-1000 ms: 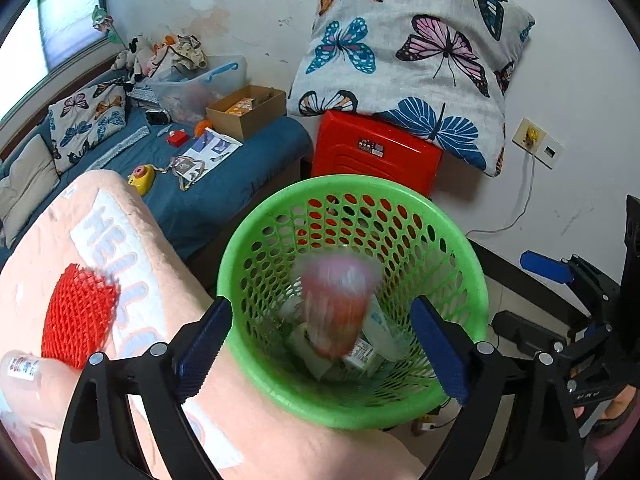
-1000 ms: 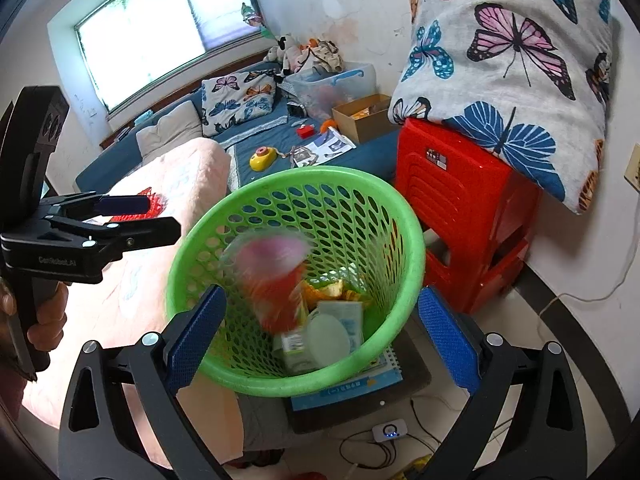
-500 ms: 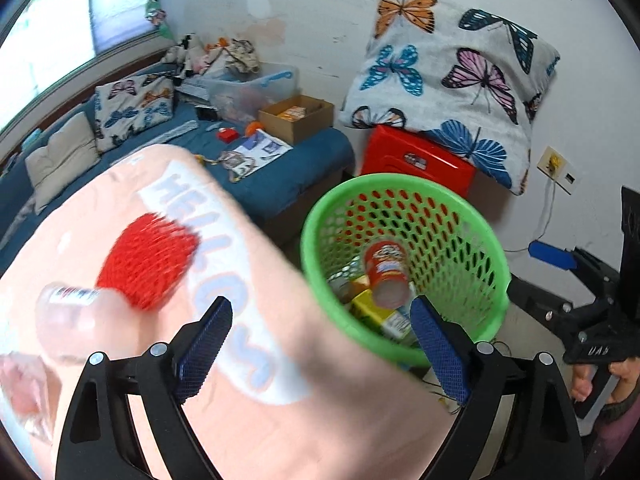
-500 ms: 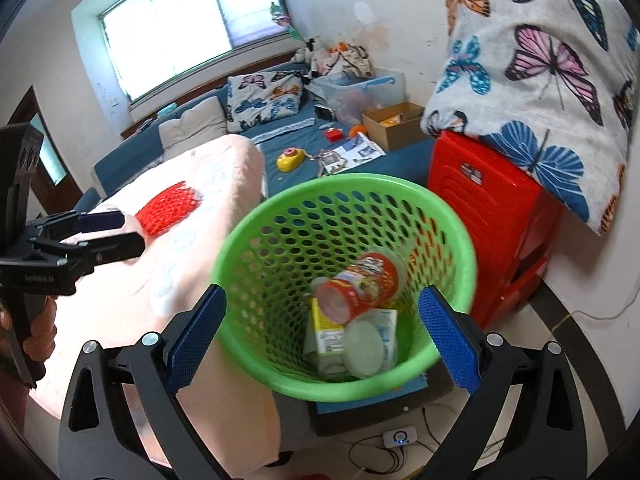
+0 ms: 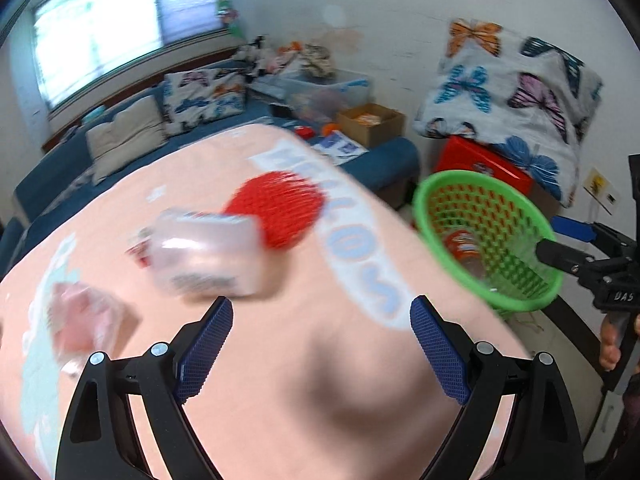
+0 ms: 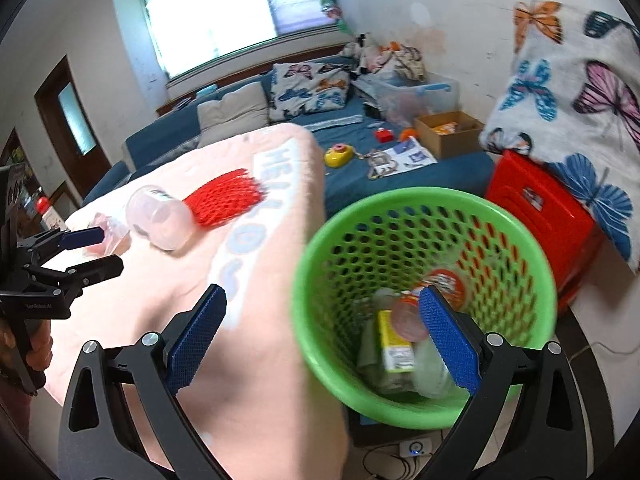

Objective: Collect trash
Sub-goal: 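Move both grippers back over the table toward the remaining trash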

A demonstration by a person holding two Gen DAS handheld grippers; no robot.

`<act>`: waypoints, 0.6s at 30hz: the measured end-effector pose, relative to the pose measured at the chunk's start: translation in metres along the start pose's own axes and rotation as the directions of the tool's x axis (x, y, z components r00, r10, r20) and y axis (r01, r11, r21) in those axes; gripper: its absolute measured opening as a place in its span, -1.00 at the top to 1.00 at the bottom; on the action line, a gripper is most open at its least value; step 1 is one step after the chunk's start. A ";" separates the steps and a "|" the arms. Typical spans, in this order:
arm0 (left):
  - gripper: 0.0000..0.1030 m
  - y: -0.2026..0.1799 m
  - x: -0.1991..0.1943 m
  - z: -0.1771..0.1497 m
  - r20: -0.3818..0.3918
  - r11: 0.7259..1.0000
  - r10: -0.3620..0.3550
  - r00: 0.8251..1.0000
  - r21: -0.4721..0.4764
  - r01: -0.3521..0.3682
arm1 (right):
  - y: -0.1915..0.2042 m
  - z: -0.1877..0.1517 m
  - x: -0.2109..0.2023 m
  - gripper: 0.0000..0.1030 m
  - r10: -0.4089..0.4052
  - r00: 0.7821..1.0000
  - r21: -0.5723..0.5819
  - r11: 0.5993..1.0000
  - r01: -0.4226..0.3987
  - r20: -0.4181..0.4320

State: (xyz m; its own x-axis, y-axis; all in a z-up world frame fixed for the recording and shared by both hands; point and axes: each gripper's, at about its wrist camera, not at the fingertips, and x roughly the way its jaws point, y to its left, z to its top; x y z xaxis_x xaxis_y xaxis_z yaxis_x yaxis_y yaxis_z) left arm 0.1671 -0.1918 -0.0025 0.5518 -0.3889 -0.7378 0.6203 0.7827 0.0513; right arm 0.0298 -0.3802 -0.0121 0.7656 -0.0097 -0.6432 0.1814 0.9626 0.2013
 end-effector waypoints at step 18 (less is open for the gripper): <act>-0.80 0.179 -0.014 -0.042 -0.040 0.938 0.291 0.956 -0.182 -0.293 | 0.081 0.026 0.054 -0.86 0.080 0.995 -0.086 0.993 -0.085 -0.061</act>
State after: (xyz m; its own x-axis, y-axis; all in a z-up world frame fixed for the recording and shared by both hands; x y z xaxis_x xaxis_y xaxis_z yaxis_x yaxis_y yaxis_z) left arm 0.2467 -0.0257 -0.0113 0.6859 -0.1245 -0.7169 0.3187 0.9372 0.1421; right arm 0.1016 -0.3096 -0.0115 0.7386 0.0841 -0.6688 0.0617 0.9796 0.1913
